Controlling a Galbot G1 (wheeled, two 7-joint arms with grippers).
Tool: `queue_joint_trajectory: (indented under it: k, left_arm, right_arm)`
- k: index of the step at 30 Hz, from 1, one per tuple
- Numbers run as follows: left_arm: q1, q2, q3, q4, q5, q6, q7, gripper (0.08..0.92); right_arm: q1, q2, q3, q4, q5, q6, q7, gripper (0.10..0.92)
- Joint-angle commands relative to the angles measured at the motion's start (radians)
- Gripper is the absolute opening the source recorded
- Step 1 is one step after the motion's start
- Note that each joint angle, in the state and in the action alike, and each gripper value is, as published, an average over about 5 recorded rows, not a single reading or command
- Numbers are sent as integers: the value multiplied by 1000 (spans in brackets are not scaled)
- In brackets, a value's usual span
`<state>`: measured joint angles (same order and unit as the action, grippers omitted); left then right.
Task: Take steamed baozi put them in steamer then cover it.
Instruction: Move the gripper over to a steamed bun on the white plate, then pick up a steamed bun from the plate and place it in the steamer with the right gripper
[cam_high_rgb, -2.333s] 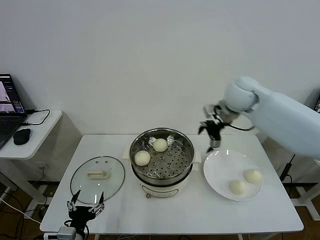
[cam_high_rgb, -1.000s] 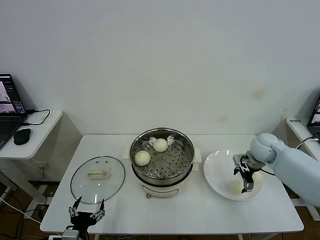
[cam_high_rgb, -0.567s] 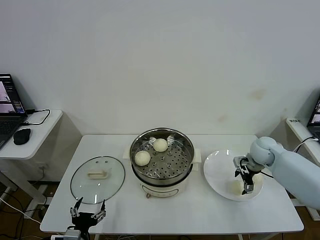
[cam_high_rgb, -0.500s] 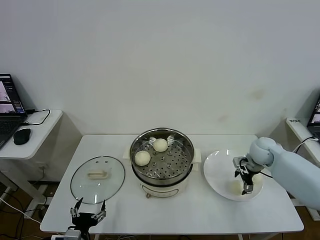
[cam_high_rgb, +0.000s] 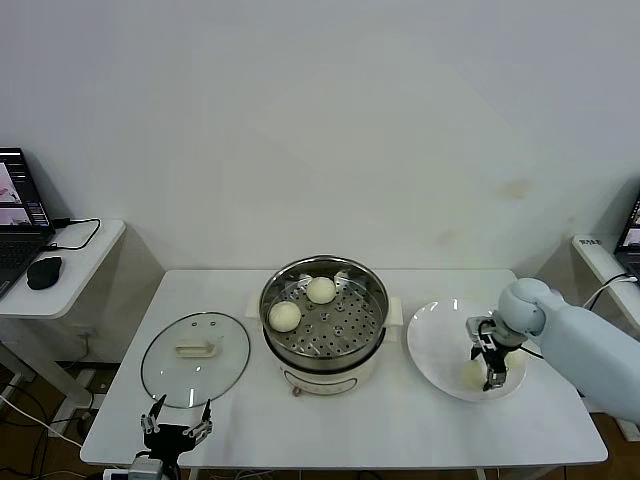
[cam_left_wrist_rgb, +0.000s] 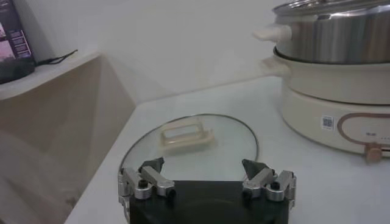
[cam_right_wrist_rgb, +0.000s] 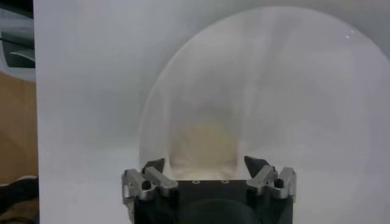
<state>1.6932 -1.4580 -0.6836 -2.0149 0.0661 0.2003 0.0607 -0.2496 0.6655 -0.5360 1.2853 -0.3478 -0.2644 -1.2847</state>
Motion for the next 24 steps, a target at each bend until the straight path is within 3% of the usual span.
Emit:
queue_joint_trajectory:
  k: [1,24]
  left_arm:
    - [0,0,0,2,1,0,0,823]
    - [-10,2,11,-3,-5,-3,-2,823]
  right_arm:
    - [0,-1,4,-6,2,0,4,674]
    - [327,39,5,6,203,-28,-52,653]
